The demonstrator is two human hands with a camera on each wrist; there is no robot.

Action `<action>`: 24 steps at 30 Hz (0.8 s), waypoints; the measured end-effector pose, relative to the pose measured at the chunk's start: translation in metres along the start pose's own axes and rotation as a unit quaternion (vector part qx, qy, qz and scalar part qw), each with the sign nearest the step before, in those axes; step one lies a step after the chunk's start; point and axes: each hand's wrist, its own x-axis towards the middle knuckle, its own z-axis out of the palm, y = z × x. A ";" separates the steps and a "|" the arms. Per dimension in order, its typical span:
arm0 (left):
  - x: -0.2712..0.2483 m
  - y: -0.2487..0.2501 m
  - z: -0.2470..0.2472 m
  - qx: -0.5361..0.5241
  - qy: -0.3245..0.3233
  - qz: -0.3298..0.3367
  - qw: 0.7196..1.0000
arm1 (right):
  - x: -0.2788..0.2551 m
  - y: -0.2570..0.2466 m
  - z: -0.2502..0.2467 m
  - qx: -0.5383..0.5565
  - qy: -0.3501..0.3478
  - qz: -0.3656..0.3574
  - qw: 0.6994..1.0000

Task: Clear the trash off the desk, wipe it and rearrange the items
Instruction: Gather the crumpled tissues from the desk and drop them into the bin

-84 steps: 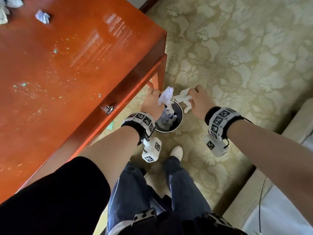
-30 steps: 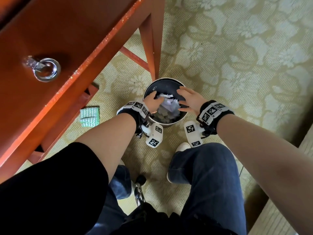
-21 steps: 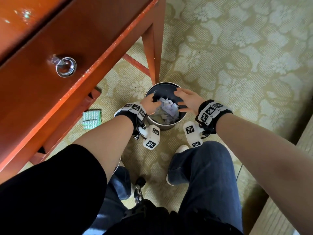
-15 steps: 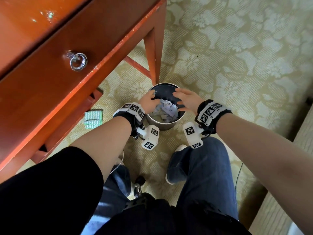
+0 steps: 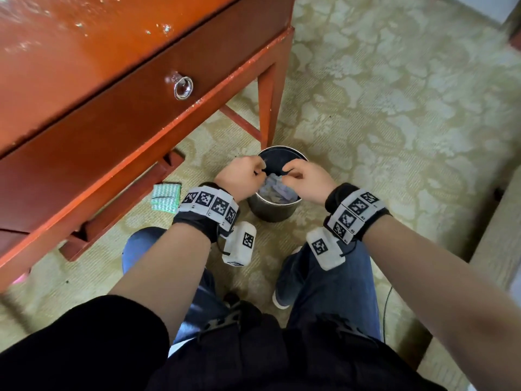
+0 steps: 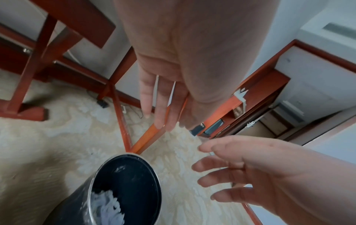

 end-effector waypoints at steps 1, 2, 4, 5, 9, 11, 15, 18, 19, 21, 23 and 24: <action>-0.005 0.000 -0.003 0.007 0.003 0.006 1.000 | -0.005 -0.005 0.000 -0.020 -0.009 -0.009 1.000; -0.009 0.000 -0.006 0.012 0.004 0.012 1.000 | -0.008 -0.009 0.000 -0.039 -0.015 -0.017 0.999; -0.015 -0.001 -0.010 0.022 0.012 0.017 1.000 | -0.014 -0.017 -0.001 -0.073 -0.020 -0.033 0.997; -0.018 -0.002 -0.012 0.031 0.020 0.020 0.999 | -0.015 -0.020 -0.002 -0.086 -0.018 -0.039 0.995; -0.024 -0.005 -0.013 0.058 0.020 0.026 0.998 | -0.015 -0.026 -0.006 -0.140 -0.003 -0.057 0.989; -0.023 -0.008 -0.013 0.058 0.003 0.012 0.998 | -0.011 -0.025 -0.008 -0.172 -0.003 -0.062 0.983; -0.010 -0.009 -0.015 0.078 -0.018 -0.012 0.997 | 0.003 -0.021 -0.015 -0.204 -0.030 -0.060 0.977; 0.009 -0.008 -0.021 0.097 -0.051 -0.024 0.994 | 0.022 -0.023 -0.023 -0.223 -0.060 -0.044 0.972; 0.014 -0.005 -0.024 0.100 -0.065 -0.026 0.993 | 0.027 -0.027 -0.027 -0.226 -0.074 -0.036 0.971; 0.022 0.003 -0.035 0.098 -0.084 -0.029 0.991 | 0.034 -0.036 -0.037 -0.226 -0.102 -0.019 0.969; 0.027 0.016 -0.049 0.101 -0.090 -0.040 0.990 | 0.036 -0.048 -0.049 -0.233 -0.114 -0.016 0.966; 0.028 0.022 -0.057 0.101 -0.091 -0.042 0.990 | 0.035 -0.055 -0.055 -0.236 -0.116 -0.018 0.965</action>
